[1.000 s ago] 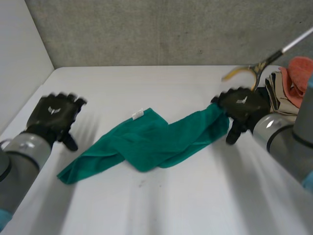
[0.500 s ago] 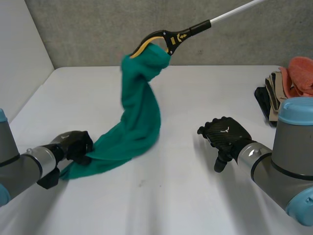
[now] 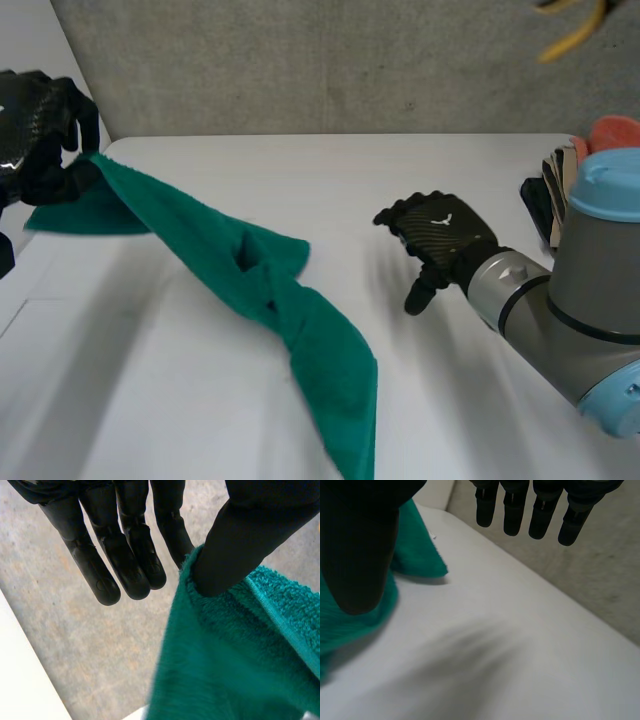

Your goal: Fold the laundry.

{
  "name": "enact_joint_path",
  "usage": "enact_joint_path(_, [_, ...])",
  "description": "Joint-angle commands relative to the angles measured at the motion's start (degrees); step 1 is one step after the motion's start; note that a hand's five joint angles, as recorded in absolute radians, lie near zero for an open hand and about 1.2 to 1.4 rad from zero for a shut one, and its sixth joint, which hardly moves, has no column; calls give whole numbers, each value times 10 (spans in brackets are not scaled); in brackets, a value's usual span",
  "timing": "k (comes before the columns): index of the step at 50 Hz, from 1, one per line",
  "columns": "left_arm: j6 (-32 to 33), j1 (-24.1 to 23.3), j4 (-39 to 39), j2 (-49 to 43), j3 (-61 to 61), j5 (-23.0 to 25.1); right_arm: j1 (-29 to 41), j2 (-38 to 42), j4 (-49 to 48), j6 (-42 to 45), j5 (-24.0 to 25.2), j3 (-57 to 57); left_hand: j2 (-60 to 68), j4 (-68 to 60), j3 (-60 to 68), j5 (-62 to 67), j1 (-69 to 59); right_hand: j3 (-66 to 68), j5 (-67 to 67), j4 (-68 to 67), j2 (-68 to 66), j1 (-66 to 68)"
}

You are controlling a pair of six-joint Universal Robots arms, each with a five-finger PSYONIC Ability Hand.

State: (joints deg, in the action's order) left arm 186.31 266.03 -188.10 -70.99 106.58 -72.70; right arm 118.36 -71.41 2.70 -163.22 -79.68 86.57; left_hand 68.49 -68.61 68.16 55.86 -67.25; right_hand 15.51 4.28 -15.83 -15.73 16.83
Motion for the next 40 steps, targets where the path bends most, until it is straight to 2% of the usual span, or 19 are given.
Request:
enact_joint_path(1, [-1, -12, 1, 11, 0, 0, 56, 33, 78, -48, 38, -29, 115, -114, 118, 141, -128, -16, -3, 19, 18, -29])
enact_joint_path(7, [-2, -17, -2, 6, 2, -1, 92, 89, 73, -83, 63, -26, 115, -114, 118, 141, -128, -42, -30, 46, 45, -56])
enact_joint_path(11, [-6, -22, -3, 1, -2, -1, 113, 129, 60, -97, 63, -33, 115, -114, 118, 141, -128, -17, -5, 20, 19, -31])
enact_joint_path(12, [-7, -24, -3, 1, -4, -1, 121, 144, 55, -96, 59, -37, 115, -114, 118, 141, -128, 23, 35, -20, -21, 9])
enact_joint_path(13, [-7, -28, -3, 1, -7, -1, 122, 148, 54, -95, 57, -40, 115, -114, 118, 141, -128, 73, 85, -70, -71, 60])
enact_joint_path(14, [-7, -31, -3, 1, -8, -1, 122, 152, 52, -95, 55, -42, 115, -114, 118, 141, -128, 178, 191, -175, -176, 165])
enact_joint_path(15, [-7, -34, -4, 1, -10, -2, 124, 157, 48, -96, 51, -44, 115, -114, 118, 141, -128, 368, 380, -365, -366, 354])
enact_joint_path(16, [-7, -37, -4, 1, -12, -3, 122, 153, 35, -98, 39, -42, 115, -114, 118, 141, -128, 642, 654, -639, -640, 629])
enact_joint_path(20, [-7, -44, -6, 8, -20, -5, 118, 113, -41, -94, -26, -22, 115, -114, 118, 141, -128, 645, 657, -642, -643, 632])
enact_joint_path(23, [-6, -46, -6, 14, -20, -5, 116, 28, -89, -96, -50, -6, 115, -114, 118, 141, -128, 645, 657, -642, -643, 632])
enact_joint_path(26, [-6, -46, -5, 25, -19, -5, 94, -30, -103, -100, -30, -21, 115, -114, 118, 141, -128, 645, 657, -642, -643, 632])
enact_joint_path(28, [-6, -47, -3, 30, -17, -4, 65, -29, -96, -104, -13, -45, 115, -114, 118, 141, -128, 645, 657, -642, -643, 632])
enact_joint_path(33, [-9, -55, -1, 34, -9, -3, 12, 57, -27, -113, 12, -144, 115, -114, 118, 141, -128, 645, 657, -642, -643, 632])
enact_joint_path(38, [-19, -74, -1, 35, 3, -2, -21, 227, 76, -178, 15, -315, 115, -114, 118, 141, -128, 645, 657, -642, -643, 632])
enact_joint_path(40, [-20, -82, -2, 31, 11, -1, -38, 268, 98, -206, 16, -358, 115, -114, 118, 141, -128, 645, 657, -642, -643, 632])
